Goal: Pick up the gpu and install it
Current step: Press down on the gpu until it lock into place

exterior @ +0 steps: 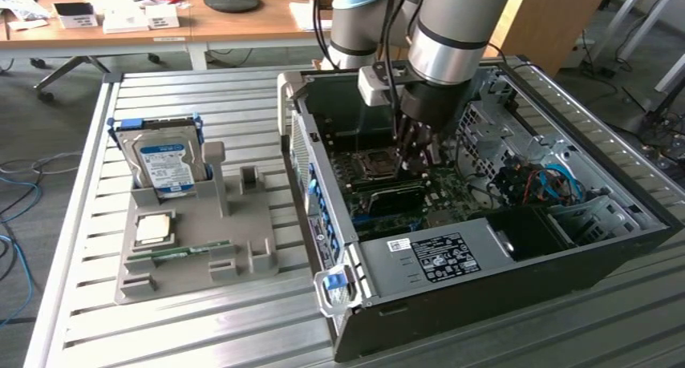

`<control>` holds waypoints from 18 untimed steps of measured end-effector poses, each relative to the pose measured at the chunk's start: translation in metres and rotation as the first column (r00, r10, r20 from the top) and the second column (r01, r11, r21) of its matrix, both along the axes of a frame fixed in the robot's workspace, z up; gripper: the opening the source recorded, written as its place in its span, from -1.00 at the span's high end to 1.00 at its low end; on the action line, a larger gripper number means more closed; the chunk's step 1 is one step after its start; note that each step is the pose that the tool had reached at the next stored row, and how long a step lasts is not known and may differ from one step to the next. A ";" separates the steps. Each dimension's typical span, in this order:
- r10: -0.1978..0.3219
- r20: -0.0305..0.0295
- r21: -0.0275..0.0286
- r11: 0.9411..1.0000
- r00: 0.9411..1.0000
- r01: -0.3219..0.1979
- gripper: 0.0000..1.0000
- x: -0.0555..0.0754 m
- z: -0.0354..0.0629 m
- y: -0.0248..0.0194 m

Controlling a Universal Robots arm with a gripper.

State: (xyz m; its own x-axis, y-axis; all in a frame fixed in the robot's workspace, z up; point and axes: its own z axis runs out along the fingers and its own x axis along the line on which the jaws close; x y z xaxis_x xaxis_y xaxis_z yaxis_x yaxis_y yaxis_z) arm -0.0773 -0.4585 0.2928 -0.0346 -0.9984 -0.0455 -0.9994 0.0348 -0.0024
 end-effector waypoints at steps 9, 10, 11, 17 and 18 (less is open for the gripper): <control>0.000 0.000 0.000 1.000 1.000 0.000 0.79 -0.009 -0.0012 0.0001; 0.000 0.000 0.000 1.000 1.000 0.000 0.79 -0.010 -0.0020 0.0001; 0.000 0.000 0.000 1.000 1.000 0.000 0.79 -0.010 -0.0030 0.0001; 0.000 0.000 0.000 1.000 1.000 0.000 0.79 -0.011 -0.0050 0.0001; 0.000 0.000 0.000 1.000 1.000 0.000 0.79 -0.011 -0.0052 0.0001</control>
State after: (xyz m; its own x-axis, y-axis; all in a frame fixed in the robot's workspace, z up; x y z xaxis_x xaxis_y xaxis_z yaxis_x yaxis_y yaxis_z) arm -0.0883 -0.4584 0.2876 -0.0346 -0.9984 -0.0454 -0.9994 0.0347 -0.0023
